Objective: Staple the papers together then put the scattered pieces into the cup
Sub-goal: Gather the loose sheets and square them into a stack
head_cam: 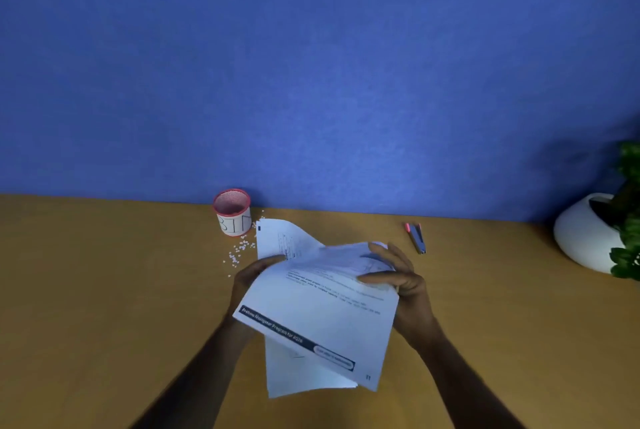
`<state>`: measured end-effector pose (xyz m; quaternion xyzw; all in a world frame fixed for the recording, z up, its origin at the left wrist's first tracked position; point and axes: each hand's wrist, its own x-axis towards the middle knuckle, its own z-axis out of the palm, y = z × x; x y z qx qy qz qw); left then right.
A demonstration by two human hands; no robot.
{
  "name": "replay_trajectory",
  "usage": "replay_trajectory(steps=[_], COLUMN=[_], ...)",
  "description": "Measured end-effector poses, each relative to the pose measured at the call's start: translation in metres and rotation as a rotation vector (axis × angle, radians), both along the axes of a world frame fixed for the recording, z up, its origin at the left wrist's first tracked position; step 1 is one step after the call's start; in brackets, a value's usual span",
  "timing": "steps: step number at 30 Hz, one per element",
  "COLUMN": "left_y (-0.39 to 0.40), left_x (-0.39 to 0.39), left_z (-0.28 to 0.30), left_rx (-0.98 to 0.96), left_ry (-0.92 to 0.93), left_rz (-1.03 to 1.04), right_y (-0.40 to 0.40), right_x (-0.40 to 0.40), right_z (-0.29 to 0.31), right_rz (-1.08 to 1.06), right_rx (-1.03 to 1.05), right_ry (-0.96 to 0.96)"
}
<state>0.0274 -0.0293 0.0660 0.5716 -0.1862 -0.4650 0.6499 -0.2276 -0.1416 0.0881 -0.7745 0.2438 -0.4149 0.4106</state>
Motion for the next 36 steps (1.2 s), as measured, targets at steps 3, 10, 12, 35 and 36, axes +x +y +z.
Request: replay_trajectory(steps=[3,10,12,35,36], left_y=[0.001,0.005,0.006,-0.012,-0.013], left_x=[0.000,-0.010,-0.010,-0.019,-0.020], left_z=[0.010,0.041,0.040,0.038,0.039], left_rx=[0.025,-0.060,-0.069,-0.118,-0.110], left_ry=[0.404,0.142,0.095,-0.274,-0.299], left_rz=[-0.078,-0.230,-0.236,-0.270,-0.230], right_y=[0.005,0.007,0.003,0.008,0.005], right_x=[0.000,-0.001,-0.008,-0.006,-0.010], right_z=[0.004,0.003,-0.010,0.048,0.044], right_rz=[0.095,0.164,0.013,0.034,-0.005], right_rx=[0.087,0.088,0.068,1.113,1.070], right_ry=[-0.032,-0.016,0.049,-0.423,-0.401])
